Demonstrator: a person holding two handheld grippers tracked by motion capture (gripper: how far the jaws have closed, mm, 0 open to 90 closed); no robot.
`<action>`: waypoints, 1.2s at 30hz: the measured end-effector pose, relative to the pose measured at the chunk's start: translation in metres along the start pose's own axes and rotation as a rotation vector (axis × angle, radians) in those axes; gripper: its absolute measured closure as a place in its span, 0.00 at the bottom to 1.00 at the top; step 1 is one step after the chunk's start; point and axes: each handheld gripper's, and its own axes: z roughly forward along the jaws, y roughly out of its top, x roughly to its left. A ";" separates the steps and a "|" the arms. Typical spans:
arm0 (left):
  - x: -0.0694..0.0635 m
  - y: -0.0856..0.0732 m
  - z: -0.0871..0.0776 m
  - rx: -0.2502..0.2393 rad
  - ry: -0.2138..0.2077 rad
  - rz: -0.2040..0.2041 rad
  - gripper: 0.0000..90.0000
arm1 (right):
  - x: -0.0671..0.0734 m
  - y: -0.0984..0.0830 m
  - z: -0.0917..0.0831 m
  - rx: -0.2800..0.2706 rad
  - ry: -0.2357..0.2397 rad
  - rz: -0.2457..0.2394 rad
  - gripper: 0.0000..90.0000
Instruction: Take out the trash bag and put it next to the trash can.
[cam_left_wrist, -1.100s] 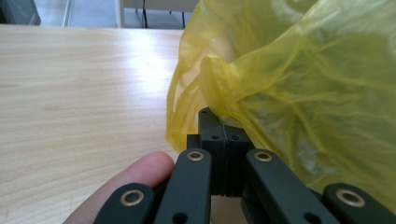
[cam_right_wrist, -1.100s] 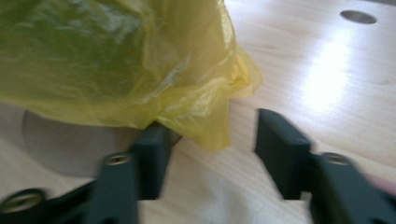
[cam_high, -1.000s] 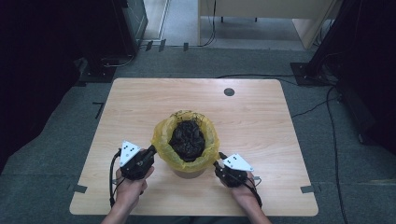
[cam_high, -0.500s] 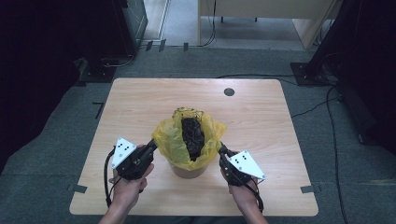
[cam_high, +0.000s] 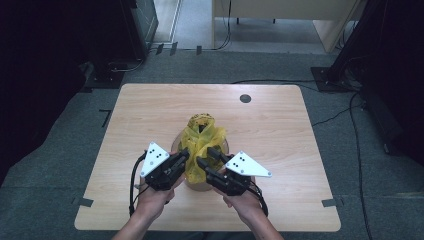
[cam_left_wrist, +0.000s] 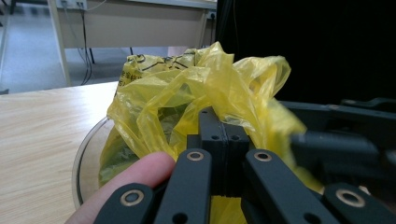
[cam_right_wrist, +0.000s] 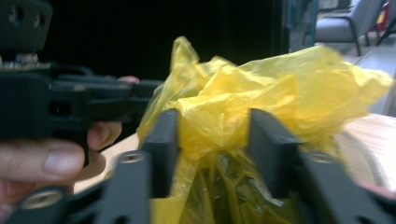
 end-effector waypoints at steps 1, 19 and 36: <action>0.001 0.001 -0.001 0.001 -0.006 -0.006 1.00 | 0.001 0.000 0.002 0.015 0.002 -0.002 0.47; 0.012 0.001 -0.017 -0.009 0.021 -0.025 0.65 | 0.018 0.015 0.031 0.227 -0.058 0.001 0.94; 0.059 -0.023 -0.051 -0.011 0.178 -0.050 0.26 | 0.015 0.027 0.013 0.021 -0.190 -0.050 0.97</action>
